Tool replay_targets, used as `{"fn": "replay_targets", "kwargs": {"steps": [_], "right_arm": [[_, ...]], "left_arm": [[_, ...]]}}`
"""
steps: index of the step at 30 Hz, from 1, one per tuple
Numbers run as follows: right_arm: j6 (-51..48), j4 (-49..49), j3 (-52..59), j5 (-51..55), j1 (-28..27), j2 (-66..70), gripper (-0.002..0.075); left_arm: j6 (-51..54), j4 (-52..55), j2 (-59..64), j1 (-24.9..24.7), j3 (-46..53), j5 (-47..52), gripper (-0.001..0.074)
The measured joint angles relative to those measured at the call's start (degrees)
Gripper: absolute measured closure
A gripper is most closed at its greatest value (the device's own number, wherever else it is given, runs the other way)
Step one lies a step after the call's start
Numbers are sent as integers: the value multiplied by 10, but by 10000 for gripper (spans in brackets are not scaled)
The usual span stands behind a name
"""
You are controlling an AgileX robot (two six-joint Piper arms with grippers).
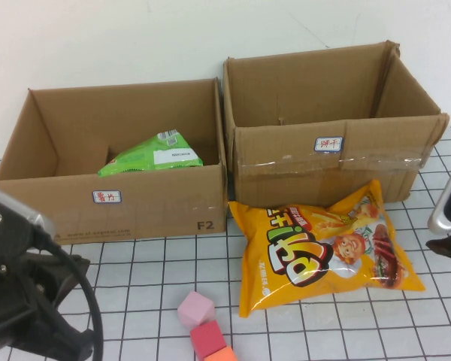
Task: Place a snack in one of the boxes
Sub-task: Pick up the potato chip
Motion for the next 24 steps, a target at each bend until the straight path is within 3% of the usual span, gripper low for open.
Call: {"fn": "replay_targets", "kwargs": {"steps": [4, 11, 19, 24], "right_arm": [[7, -37, 0, 4, 39, -6, 363], [107, -127, 36, -12, 132, -39, 342], [135, -135, 130, -148, 166, -35, 112], [141, -132, 120, -201, 165, 6, 71]], "left_arm": [[0, 0, -1, 0, 0, 8, 736], [-3, 0, -1, 0, 0, 35, 736], [-12, 0, -1, 0, 1, 42, 736], [-13, 0, -1, 0, 1, 37, 736]]}}
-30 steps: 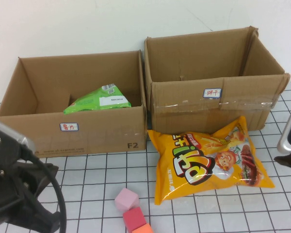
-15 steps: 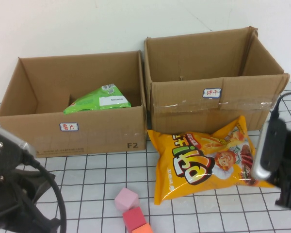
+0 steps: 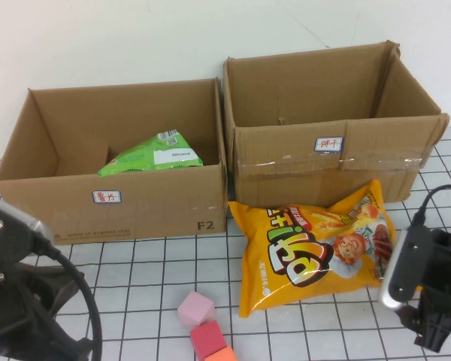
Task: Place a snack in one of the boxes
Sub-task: Pick up the potato chip
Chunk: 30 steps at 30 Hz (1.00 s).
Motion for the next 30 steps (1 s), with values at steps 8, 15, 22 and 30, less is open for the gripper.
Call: {"fn": "replay_targets", "kwargs": {"steps": [8, 15, 22, 30], "right_arm": [[16, 8, -38, -19, 0, 83, 67], [19, 66, -71, -49, 1, 132, 69], [20, 119, -80, -60, 3, 146, 268], [17, 122, -80, -39, 4, 144, 639]], "left_arm": [[0, 2, 0, 0, 0, -4, 736], [-1, 3, 0, 0, 0, -4, 736], [-8, 3, 0, 0, 0, 12, 736], [-10, 3, 0, 0, 0, 18, 736]]}}
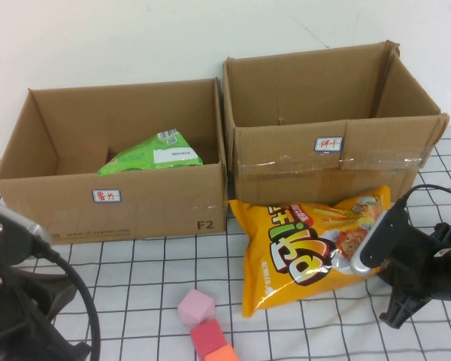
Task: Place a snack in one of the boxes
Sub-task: Pick up the potato chip
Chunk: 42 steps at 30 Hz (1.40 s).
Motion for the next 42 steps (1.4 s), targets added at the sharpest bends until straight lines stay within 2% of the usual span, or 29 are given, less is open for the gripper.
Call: {"fn": "replay_targets", "kwargs": {"steps": [3, 6, 11, 21, 31, 42], "right_arm": [[0, 1, 0, 30, -1, -19, 692], [-1, 2, 0, 62, -1, -45, 711], [-1, 3, 0, 122, -1, -104, 719], [-1, 80, 0, 212, -1, -176, 722], [-8, 88, 1, 234, -1, -226, 723], [-91, 92, 1, 247, -1, -239, 724]], "left_arm": [[-1, 0, 0, 0, 0, 0, 736], [-1, 0, 0, 0, 0, 1, 736], [-1, 0, 0, 0, 1, 1, 736], [-20, 0, 0, 0, 1, -18, 736], [-29, 0, 0, 0, 1, -21, 736], [-36, 1, 0, 0, 1, -21, 736]]}}
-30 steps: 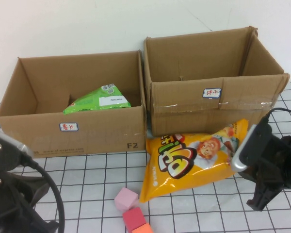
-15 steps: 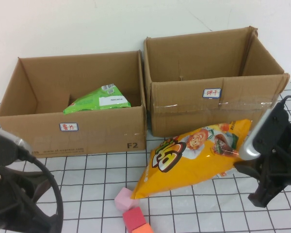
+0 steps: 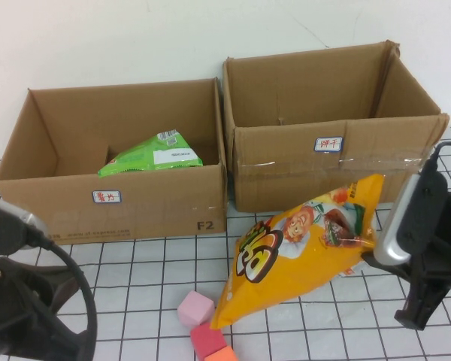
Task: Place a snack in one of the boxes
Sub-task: Pick up the potato chip
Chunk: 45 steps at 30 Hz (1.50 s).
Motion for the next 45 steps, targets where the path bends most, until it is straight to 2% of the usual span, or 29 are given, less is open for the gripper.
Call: {"fn": "replay_targets", "kwargs": {"steps": [4, 6, 8, 12, 14, 16, 20, 24, 27, 29, 34, 36, 45], "right_arm": [[-23, 2, 0, 0, 0, 18, 706], [-27, 4, 0, 0, 0, 35, 650], [-28, 7, 0, -1, 0, 54, 542], [-31, 23, 0, -5, 0, 90, 277], [-32, 26, 0, -12, 0, 104, 192], [-34, 28, 0, -23, 0, 119, 148], [-34, 31, 0, -35, 0, 149, 123], [-35, 35, 0, -40, 0, 174, 138], [-35, 40, 0, -43, 0, 179, 209], [-35, 41, -1, -43, 0, 180, 298], [-35, 44, -8, -20, 0, 180, 590], [-35, 51, -9, -13, 0, 180, 650], [-35, 67, -10, 22, 0, 130, 662]], "left_arm": [[0, 1, 0, 0, 0, 0, 736], [0, 1, 0, 0, 0, 0, 736], [0, 1, 0, 0, 0, 0, 736], [0, 1, 0, 0, 0, 0, 736], [0, 1, 0, 0, 0, 0, 736], [0, 1, 0, 0, 0, 0, 736], [0, 1, 0, 0, 0, 0, 736], [0, 1, 0, 0, 0, 0, 736], [0, 1, 0, 0, 0, 0, 736], [0, 1, 0, 0, 0, 0, 736], [0, 0, 0, 0, 0, 0, 736], [0, 0, 0, 0, 0, 0, 736], [0, 1, 0, 0, 0, 0, 736]]}}
